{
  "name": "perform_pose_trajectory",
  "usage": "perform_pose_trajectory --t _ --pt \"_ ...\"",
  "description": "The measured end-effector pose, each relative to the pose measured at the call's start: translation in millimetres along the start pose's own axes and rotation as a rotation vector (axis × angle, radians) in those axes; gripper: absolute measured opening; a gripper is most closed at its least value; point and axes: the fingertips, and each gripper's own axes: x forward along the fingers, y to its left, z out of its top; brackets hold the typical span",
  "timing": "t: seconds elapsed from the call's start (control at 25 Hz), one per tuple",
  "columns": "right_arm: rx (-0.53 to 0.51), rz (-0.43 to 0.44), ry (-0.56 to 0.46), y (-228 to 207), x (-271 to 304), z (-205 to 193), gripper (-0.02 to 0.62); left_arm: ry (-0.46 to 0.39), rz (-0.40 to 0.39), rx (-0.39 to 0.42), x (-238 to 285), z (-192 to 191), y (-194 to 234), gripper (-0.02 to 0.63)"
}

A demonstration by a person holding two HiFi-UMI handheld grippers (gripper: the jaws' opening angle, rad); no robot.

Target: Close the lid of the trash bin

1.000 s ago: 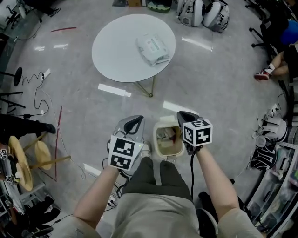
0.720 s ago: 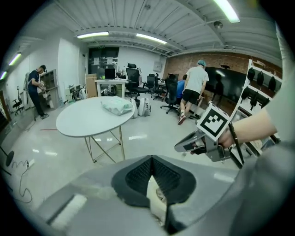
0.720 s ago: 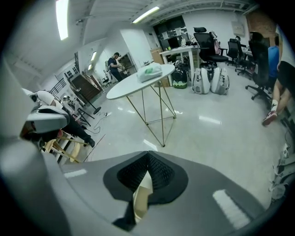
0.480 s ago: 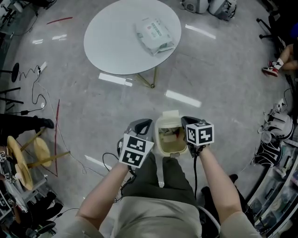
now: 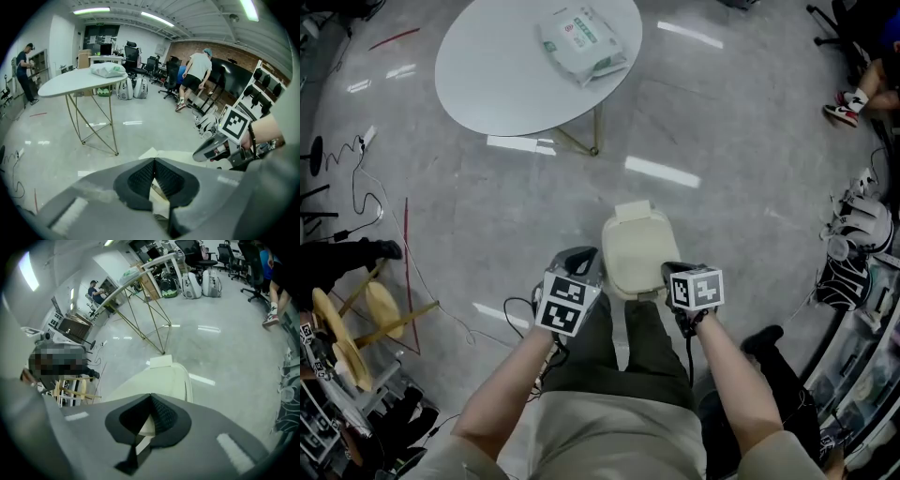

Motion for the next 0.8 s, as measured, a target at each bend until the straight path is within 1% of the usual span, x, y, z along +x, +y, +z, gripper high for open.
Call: perform_pose_trajectory --t 0.2,0.32,0.48,0.6,0.72,0.8 --pt "0.034 -0.004 0.096 -30.0 50.2 -40.9 0.003 0.060 -0.025 -0.006 27.9 -36.8 -3.6 0.003" --pt "0.051 -0.028 0.158 -47.2 84.8 -68.5 0.003 0.094 -0.034 -0.048 41.9 -66.1 -8.3 0.003" --pt "0.061 -0.041 0.153 -66.5 119.7 -84.7 0.003 0.121 -0.034 -0.052 57.0 -89.6 -10.2 0.003" --pt "0.034 -0.048 0.137 -71.7 126.0 -86.6 0.005 0.127 -0.026 -0.058 59.7 -97.0 -9.7 0.003" --pt "0.014 -0.069 0.125 -71.6 121.2 -89.8 0.003 0.105 -0.009 -0.069 52.9 -95.6 -8.1 0.003" --pt "-0.013 -0.090 0.110 -72.0 110.5 -90.6 0.003 0.070 -0.002 -0.057 43.4 -84.1 -9.7 0.003"
